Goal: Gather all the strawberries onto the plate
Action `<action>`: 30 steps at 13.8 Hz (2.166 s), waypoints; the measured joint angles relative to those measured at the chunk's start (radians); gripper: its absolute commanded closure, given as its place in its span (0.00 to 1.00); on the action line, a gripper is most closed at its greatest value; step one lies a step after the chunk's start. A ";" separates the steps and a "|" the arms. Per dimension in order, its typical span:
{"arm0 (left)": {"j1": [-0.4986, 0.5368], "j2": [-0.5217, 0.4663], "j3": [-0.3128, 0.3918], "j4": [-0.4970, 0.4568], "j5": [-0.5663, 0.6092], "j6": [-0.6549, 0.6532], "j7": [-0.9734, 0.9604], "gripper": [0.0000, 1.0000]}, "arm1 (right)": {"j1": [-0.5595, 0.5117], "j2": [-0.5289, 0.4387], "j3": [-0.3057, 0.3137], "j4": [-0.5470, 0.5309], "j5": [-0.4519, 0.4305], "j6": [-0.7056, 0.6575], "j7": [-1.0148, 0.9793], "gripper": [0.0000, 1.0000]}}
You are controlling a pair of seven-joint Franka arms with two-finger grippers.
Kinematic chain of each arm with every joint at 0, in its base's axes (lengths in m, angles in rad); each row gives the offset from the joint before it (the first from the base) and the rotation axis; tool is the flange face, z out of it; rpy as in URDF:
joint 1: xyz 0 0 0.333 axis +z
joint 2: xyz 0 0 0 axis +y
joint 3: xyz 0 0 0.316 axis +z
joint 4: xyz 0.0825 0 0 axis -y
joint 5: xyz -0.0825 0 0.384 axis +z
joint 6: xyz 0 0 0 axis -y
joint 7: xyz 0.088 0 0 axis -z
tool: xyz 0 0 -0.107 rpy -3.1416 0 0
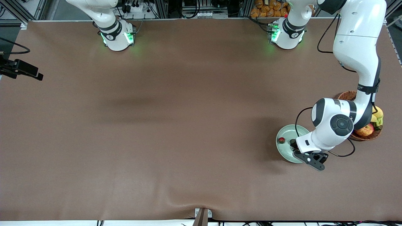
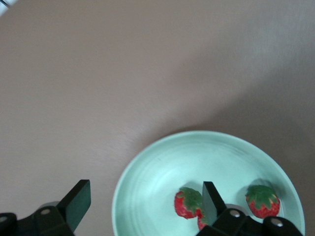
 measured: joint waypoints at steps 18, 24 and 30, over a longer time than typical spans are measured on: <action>0.034 -0.415 0.008 0.052 -0.275 -0.436 -0.195 0.00 | -0.001 -0.001 0.000 0.000 0.000 -0.011 0.000 0.00; 0.015 -0.613 0.017 0.050 -0.272 -0.720 -0.377 0.00 | -0.003 -0.001 0.001 0.000 0.033 -0.011 -0.028 0.00; 0.016 -0.701 0.035 0.013 -0.259 -0.801 -0.352 0.00 | -0.010 -0.001 -0.001 0.000 0.035 -0.012 -0.156 0.00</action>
